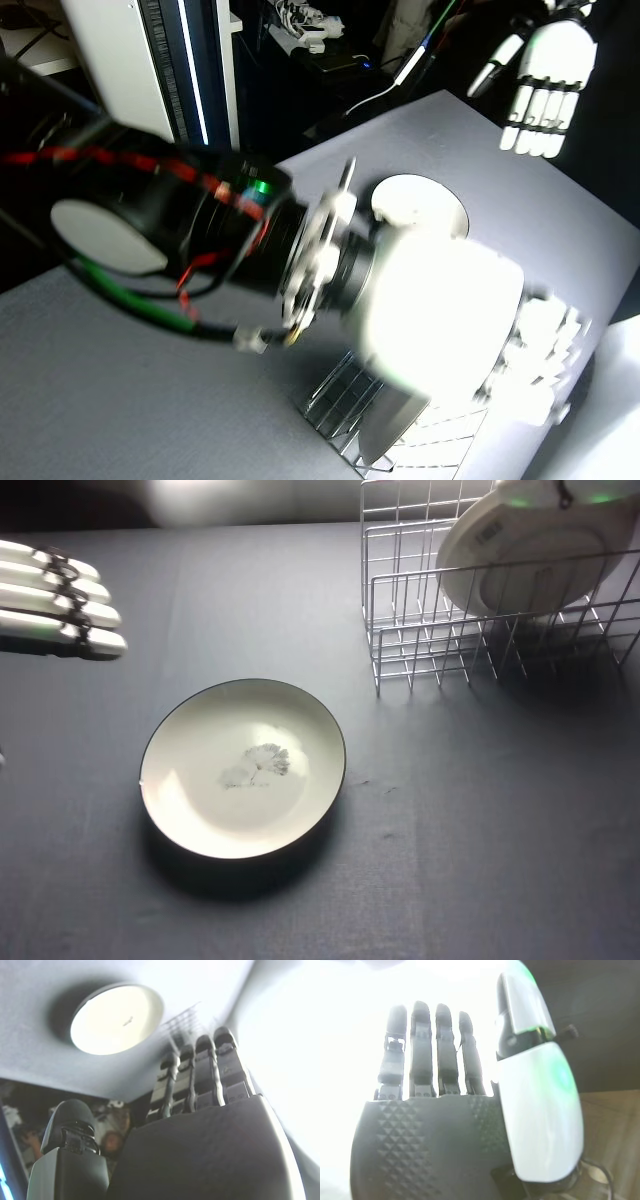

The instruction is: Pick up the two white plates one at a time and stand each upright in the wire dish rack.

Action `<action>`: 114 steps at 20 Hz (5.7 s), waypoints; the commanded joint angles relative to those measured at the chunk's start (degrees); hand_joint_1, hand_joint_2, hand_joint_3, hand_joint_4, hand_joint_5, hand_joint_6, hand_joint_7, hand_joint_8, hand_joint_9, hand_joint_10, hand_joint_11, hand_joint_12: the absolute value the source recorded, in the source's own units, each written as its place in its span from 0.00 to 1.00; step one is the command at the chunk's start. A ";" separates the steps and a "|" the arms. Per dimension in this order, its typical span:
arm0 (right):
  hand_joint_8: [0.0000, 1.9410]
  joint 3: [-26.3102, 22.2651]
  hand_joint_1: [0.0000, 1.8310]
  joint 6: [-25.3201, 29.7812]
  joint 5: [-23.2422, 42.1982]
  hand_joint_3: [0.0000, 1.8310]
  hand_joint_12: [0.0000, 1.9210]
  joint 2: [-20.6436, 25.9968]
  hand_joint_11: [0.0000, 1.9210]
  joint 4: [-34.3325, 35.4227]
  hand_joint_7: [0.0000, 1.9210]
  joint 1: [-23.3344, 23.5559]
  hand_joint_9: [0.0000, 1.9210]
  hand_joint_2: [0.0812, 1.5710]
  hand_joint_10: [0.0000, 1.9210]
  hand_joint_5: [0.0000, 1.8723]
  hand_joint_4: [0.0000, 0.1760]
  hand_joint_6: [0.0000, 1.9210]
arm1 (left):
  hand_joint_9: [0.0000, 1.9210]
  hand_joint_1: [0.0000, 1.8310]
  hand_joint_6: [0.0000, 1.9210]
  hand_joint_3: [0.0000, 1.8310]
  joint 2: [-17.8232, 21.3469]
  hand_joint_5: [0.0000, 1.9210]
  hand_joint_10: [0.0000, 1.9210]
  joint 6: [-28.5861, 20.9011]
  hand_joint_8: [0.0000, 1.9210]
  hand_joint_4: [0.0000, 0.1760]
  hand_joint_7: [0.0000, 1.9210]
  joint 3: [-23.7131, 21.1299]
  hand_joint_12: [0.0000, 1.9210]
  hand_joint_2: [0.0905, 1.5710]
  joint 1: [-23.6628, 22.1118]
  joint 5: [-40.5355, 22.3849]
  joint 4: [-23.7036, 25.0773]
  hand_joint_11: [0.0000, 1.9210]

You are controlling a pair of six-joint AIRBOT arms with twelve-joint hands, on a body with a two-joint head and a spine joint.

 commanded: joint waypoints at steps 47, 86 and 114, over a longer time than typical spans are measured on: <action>0.00 -16.01 0.82 -1.95 17.39 0.00 0.37 3.86 0.00 -39.94 0.06 -11.68 0.11 0.65 0.00 0.07 0.00 0.00 | 0.01 0.00 0.00 0.00 -14.41 0.04 0.00 12.88 0.00 0.00 0.02 5.51 0.02 0.74 24.87 10.99 -19.24 0.01; 0.01 0.74 0.87 -2.16 6.17 0.00 0.53 -22.44 0.00 -39.95 0.15 -10.96 0.13 0.66 0.01 0.16 0.00 0.01 | 0.00 0.00 0.00 0.00 -15.87 0.01 0.00 12.92 0.00 0.00 0.00 6.72 0.00 0.73 29.40 10.37 -20.88 0.00; 0.31 10.52 0.82 -2.33 7.34 0.00 0.77 -31.44 0.49 -39.80 0.55 -12.93 0.53 0.67 0.49 0.52 0.00 0.48 | 0.01 0.00 0.00 0.00 -14.21 0.04 0.00 12.92 0.00 0.00 0.02 6.15 0.01 0.73 27.91 9.30 -21.74 0.02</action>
